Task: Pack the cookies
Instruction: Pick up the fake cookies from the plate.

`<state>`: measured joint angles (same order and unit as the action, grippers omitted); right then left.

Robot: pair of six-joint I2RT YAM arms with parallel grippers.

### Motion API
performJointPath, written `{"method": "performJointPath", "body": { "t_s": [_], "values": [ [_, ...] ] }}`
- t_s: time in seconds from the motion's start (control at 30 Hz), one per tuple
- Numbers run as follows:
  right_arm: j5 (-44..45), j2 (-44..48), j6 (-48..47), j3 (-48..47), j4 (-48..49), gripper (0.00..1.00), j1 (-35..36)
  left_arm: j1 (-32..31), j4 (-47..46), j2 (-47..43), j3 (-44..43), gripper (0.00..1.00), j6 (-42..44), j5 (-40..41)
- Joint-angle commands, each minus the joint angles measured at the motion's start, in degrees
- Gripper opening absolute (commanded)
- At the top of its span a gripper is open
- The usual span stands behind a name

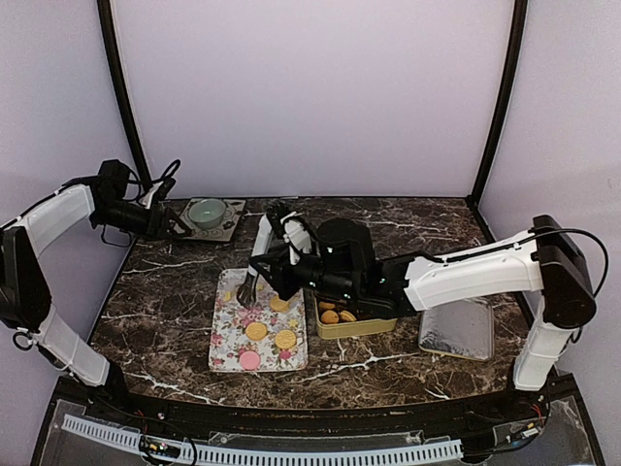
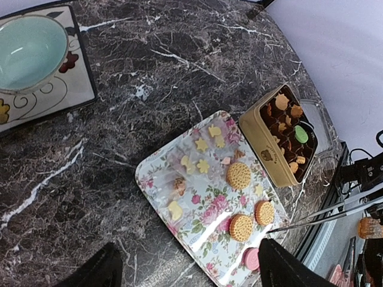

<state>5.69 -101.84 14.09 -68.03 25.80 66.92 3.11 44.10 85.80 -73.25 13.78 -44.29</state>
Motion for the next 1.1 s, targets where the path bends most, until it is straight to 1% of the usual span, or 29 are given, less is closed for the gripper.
{"method": "performJointPath", "body": {
  "t_s": [0.0,0.13,0.2,0.3,0.43,0.53,0.73,0.9,1.0,1.07],
  "values": [
    [4.6,-1.6,-2.1,-1.7,2.4,0.23,2.1,0.1,1.9,-1.7,2.9,0.81,2.3,3.5],
    [7.3,-3.6,-2.7,-2.5,3.9,0.25,2.9,0.1,0.1,-2.9,4.1,0.82,2.1,4.4],
    [7.8,-5.4,-2.9,-3.9,4.3,0.26,2.9,0.1,0.2,-2.8,4.1,0.82,2.1,4.7],
    [8.2,-6.8,-3.3,-5.5,4.1,0.29,3.4,0.1,1.3,-2.7,3.9,0.82,2.4,4.6],
    [10.6,-7.4,-4.3,-5.2,4.2,0.30,4.5,0.1,1.5,-3.4,4.2,0.82,3.1,4.6],
    [12.1,-8.3,-5.2,-6.2,4.8,0.34,4.5,0.1,0.8,-3.8,4.7,0.82,2.9,4.6],
    [12.2,-14.2,-8.0,-15.0,2.6,0.36,3.8,0.1,1.6,-3.7,4.4,0.83,2.8,4.4],
    [10.9,-19.9,-8.1,-22.3,0.9,0.39,2.5,0.1,1.7,-4.4,4.8,0.83,3.2,4.4],
    [10.5,-21.8,-8.0,-23.9,1.1,0.45,1.9,0.1,1.7,-4.6,5.1,0.83,3.2,3.9],
    [10.0,-22.9,-7.9,-24.6,1.2,0.46,1.4,0.1,1.7,-4.6,5.1,0.83,3.3,3.9]
  ]
}}
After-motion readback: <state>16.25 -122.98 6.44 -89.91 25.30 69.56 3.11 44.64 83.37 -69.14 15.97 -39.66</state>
